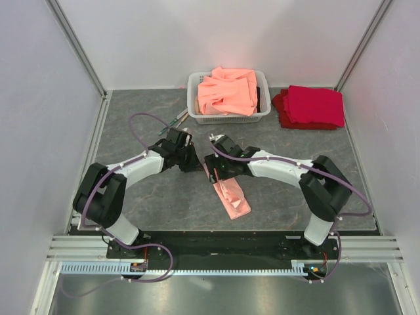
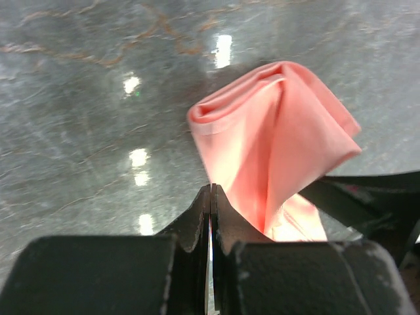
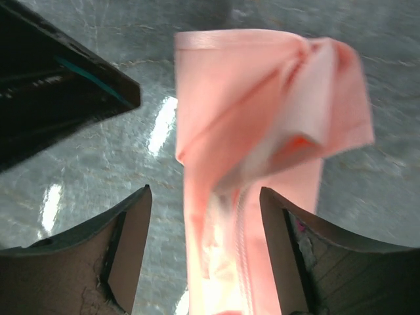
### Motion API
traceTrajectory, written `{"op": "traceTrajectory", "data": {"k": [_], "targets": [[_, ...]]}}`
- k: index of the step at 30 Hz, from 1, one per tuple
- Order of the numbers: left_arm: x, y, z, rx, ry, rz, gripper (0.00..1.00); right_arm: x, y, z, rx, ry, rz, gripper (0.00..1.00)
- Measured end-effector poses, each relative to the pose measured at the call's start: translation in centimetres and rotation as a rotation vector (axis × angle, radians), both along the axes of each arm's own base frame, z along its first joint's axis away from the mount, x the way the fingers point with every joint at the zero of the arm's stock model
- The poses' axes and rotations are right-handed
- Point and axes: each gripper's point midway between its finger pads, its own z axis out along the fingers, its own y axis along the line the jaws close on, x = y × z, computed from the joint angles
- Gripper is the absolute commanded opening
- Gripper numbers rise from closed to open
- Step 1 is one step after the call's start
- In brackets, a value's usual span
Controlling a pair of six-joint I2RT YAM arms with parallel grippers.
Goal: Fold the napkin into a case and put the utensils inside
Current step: Fold the 2/3-rectangle-folded napkin at the center of the board, then stuff the top corner of the smaller-rectangle-folded napkin into the folded napkin.
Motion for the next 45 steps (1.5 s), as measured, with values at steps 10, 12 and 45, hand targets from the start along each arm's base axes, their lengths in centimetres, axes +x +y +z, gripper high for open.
{"op": "traceTrajectory", "data": {"k": [10,12,45], "targets": [[-0.1,-0.9,0.9,-0.057,-0.016,-0.021,0.02,1.8,-1.4,5.4,0.187,-0.031,-0.045,0.88],[-0.3,-1.0,0.9,-0.061,-0.011,-0.026,0.02,2.1,-1.8,5.3,0.196,-0.019,-0.054,0.92],[-0.4,-1.5,0.9,-0.087,-0.017,-0.037,0.02,4.6,-0.9,2.2,0.289,0.023,-0.003,0.57]]}}
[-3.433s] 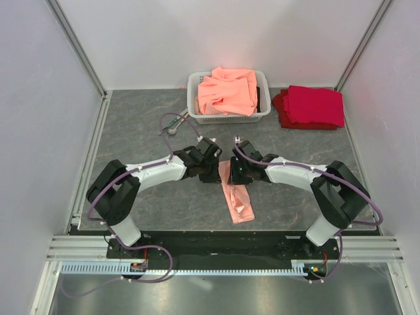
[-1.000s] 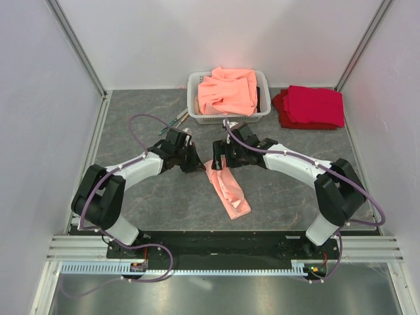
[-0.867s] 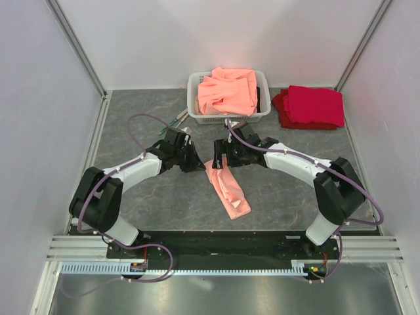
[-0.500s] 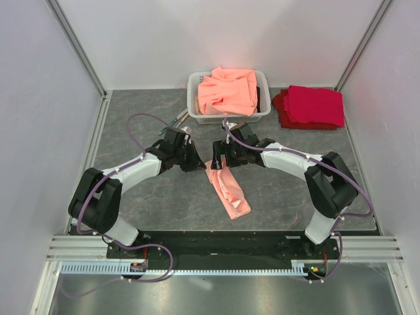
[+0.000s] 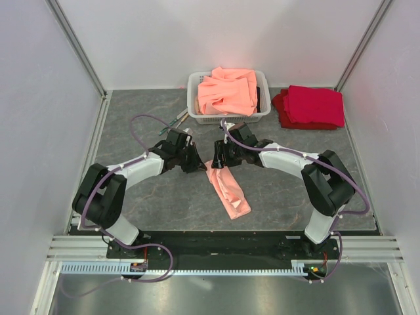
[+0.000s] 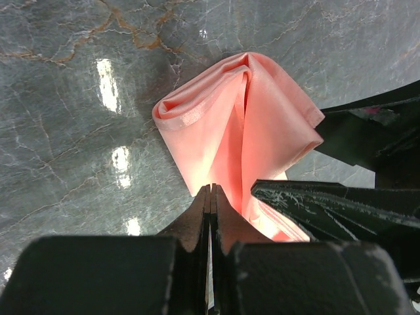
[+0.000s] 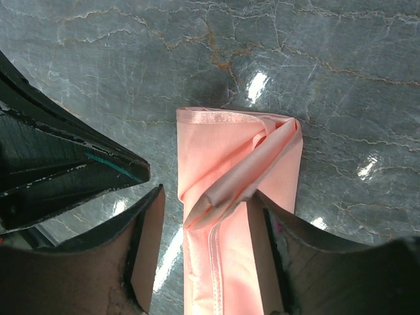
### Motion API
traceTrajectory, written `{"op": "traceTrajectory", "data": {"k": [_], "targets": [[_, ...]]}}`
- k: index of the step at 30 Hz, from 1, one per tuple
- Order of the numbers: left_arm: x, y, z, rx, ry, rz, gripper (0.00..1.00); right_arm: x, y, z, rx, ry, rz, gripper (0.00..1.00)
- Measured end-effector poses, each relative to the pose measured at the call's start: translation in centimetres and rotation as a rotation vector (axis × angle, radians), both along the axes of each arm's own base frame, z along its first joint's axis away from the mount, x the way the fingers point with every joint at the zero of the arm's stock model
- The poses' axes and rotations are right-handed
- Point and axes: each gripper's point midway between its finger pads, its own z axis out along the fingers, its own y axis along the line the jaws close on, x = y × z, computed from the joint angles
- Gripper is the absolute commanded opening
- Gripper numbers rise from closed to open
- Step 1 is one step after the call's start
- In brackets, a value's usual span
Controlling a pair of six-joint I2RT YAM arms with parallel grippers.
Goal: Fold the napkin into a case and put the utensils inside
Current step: Stuff the top corner of the smaller-rectangle-folded napkin into the folded napkin.
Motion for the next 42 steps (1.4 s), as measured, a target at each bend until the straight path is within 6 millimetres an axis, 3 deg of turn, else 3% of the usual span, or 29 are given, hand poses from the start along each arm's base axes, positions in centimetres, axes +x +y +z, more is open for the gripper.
{"op": "traceTrajectory", "data": {"k": [4,8,11,14,15,16,21,27,33,42], "targets": [[0.0,0.0,0.0,0.0,0.0,-0.002,0.04,-0.1,-0.1,-0.3,0.001,0.004,-0.003,0.48],[-0.4,-0.5,0.0,0.003,0.0,-0.014,0.23,-0.3,-0.2,-0.6,0.001,0.011,-0.006,0.41],[-0.8,-0.9,-0.1,0.015,-0.006,-0.027,0.32,-0.4,-0.2,-0.7,0.007,0.018,-0.012,0.31],[-1.1,-1.4,0.1,0.057,-0.019,-0.035,0.34,-0.5,-0.1,-0.8,0.01,0.023,-0.015,0.17],[-1.1,-1.8,0.4,0.069,-0.03,-0.04,0.34,-0.5,-0.1,-0.8,0.014,0.029,-0.019,0.07],[-0.6,-2.1,1.2,0.082,-0.05,-0.041,0.33,-0.6,-0.1,-0.8,0.016,0.033,-0.02,0.06],[0.7,-3.9,3.1,0.117,-0.124,-0.061,0.26,-0.8,-0.4,-1.2,0.024,0.058,-0.037,0.0],[2.4,-3.9,2.5,0.269,-0.148,-0.054,0.24,-0.8,-1.4,-1.6,0.031,0.09,-0.067,0.0],[1.6,-2.2,1.0,0.419,-0.132,-0.045,0.31,-1.6,-2.0,-2.1,0.037,0.124,-0.084,0.0],[-0.2,-3.4,-1.0,0.593,-0.153,-0.094,0.33,-1.7,-2.0,-1.9,0.072,0.15,-0.088,0.0]]}}
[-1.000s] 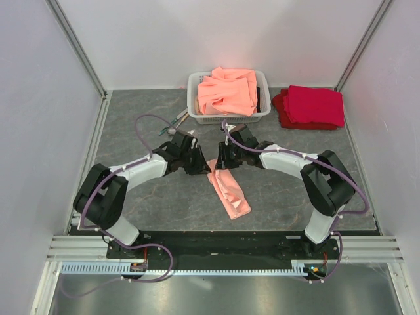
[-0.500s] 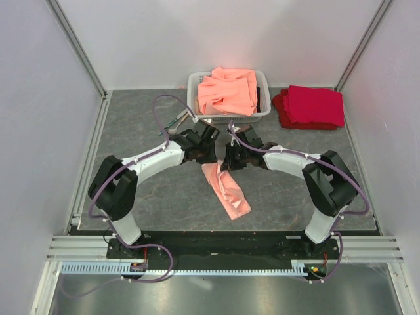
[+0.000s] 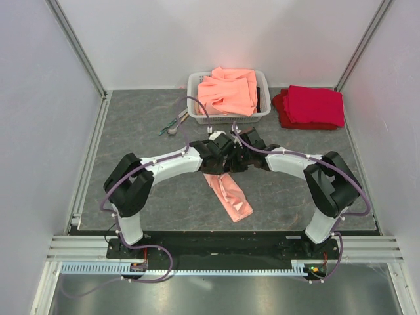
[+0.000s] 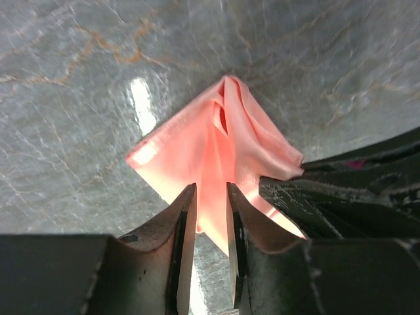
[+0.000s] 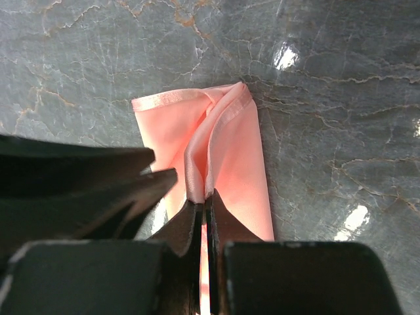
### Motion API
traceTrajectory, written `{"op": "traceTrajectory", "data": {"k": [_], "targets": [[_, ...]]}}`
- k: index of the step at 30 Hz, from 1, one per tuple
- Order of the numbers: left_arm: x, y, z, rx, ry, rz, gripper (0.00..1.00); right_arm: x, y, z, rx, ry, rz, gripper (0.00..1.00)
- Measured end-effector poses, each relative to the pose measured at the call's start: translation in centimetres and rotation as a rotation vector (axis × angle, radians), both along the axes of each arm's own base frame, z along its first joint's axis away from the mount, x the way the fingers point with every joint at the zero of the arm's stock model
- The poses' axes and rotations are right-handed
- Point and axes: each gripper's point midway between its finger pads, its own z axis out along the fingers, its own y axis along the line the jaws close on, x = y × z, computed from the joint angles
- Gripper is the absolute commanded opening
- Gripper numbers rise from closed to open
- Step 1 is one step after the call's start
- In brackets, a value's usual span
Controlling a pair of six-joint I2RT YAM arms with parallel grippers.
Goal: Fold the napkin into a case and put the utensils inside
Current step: Stuff the top corner of the smaller-rectangle-folded napkin into the folded napkin.
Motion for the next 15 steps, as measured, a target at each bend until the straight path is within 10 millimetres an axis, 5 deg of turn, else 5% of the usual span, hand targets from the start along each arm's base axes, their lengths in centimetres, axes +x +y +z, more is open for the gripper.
{"op": "traceTrajectory", "data": {"k": [5,15], "targets": [[-0.6,0.2,-1.0,0.074,-0.007,-0.01,0.41,-0.2,0.0,0.1,0.012,0.004,0.002,0.0],[0.0,0.1,-2.0,0.143,-0.024,-0.002,0.33,-0.3,0.3,0.2,0.039,0.012,-0.005,0.0]]}}
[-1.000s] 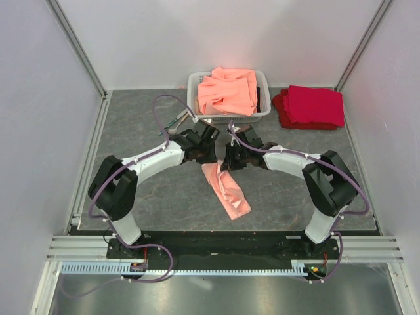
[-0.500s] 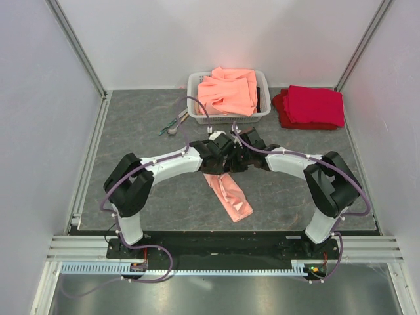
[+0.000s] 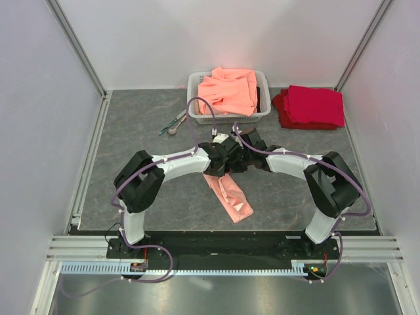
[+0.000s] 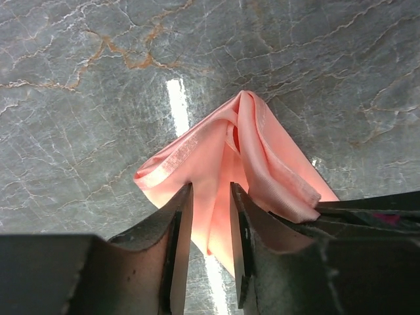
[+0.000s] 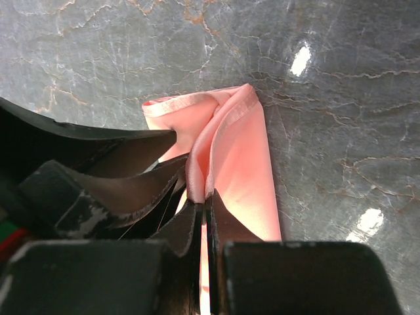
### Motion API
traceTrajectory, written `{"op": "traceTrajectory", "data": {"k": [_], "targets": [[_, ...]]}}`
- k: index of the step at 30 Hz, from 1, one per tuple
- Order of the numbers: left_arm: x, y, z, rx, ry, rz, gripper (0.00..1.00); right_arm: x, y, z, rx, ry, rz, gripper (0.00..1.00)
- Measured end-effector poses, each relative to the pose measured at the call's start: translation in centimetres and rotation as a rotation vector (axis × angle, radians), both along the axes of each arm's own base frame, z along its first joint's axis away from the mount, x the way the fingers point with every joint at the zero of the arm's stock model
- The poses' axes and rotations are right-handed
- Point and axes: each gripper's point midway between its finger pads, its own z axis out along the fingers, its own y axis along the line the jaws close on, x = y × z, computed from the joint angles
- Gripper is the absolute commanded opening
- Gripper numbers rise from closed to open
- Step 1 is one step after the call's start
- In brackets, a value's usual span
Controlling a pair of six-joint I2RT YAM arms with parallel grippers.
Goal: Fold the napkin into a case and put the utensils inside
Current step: Stuff the top corner of the smaller-rectangle-folded napkin into the folded napkin.
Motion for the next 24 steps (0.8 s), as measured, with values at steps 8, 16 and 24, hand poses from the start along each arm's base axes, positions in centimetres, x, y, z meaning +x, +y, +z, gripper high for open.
{"op": "traceTrajectory", "data": {"k": [8,16,24], "targets": [[0.1,0.1,0.0,0.016,-0.008,0.001,0.15,-0.1,0.1,0.1,0.013,0.005,0.003,0.0],[0.2,0.0,0.0,0.014,-0.009,-0.001,0.02,-0.3,0.0,-0.2,0.013,0.01,0.006,0.0],[-0.1,-0.4,1.1,-0.03,-0.004,-0.01,0.02,-0.8,0.9,-0.4,0.058,0.031,0.03,0.0]]}}
